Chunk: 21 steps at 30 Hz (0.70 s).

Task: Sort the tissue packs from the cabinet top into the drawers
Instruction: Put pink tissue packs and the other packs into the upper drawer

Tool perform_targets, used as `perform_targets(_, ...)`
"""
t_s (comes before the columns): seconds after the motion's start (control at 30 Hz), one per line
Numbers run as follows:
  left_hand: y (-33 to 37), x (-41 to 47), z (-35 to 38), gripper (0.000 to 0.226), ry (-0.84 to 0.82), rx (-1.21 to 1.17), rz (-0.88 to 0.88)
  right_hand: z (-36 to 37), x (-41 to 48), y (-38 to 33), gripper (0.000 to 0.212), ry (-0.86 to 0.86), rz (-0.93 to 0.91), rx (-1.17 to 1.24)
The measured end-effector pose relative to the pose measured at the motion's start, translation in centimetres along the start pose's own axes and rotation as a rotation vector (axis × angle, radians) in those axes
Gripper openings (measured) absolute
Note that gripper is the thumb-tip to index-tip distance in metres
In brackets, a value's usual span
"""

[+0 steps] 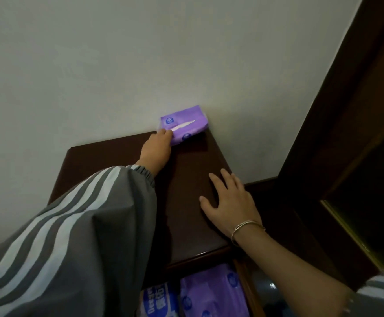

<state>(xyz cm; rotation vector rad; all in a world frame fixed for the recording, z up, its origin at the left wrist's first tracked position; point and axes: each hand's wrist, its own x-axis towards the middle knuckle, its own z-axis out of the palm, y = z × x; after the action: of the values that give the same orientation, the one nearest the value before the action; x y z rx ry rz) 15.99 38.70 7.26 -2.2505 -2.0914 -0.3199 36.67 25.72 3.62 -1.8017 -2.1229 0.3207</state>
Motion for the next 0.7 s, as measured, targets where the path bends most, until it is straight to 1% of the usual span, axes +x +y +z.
perform_targets(0.1,0.0,-0.8,-0.6,0.025,0.069,0.002,-0.004,-0.1,-0.1,-0.1,0.066,-0.005,0.007,0.012)
perform_targets(0.2,-0.1,-3.9,-2.2,0.015,0.126,-0.103,-0.023,-0.3,-0.2,-0.4,0.058,0.004,0.014,0.06)
perform_targets(0.27,0.0,-6.8,-3.5,0.01,0.173,-0.189,-0.025,-0.7,-0.1,-0.4,0.047,0.089,0.008,0.098)
perform_targets(0.3,0.0,-8.8,-4.3,0.009,0.191,-0.228,-0.016,-0.9,-0.4,-0.5,0.042,0.172,-0.006,0.134)
perform_targets(0.33,0.0,-10.2,-4.7,0.008,0.212,-0.277,0.006,-1.2,-0.2,-0.1,0.038,0.244,-0.01,0.185)
perform_targets(0.4,-0.2,-14.7,-6.6,0.009,0.215,-0.352,0.063,-2.1,-1.3,-0.1,0.042,0.338,-0.007,0.359)
perform_targets(0.47,-0.3,-19.5,-8.4,0.015,0.225,-0.406,0.143,-3.0,-2.9,-0.4,0.046,0.37,0.021,0.547)
perform_targets(0.5,-0.3,-21.7,-9.1,0.018,0.223,-0.428,0.188,-3.3,-3.8,-0.8,0.045,0.359,0.049,0.646)
perform_targets(0.57,-0.1,-25.8,-10.1,0.021,0.182,-0.456,0.254,-3.8,-6.0,-2.0,0.046,0.218,0.12,0.901)
perform_targets(0.63,-0.1,-29.4,-10.6,0.027,0.142,-0.458,0.278,-4.3,-8.5,-3.1,0.049,0.007,0.185,1.071)
perform_targets(0.7,-0.4,-32.1,-10.7,0.025,0.124,-0.443,0.283,-5.1,-11.2,-3.2,0.046,-0.237,0.248,1.216)
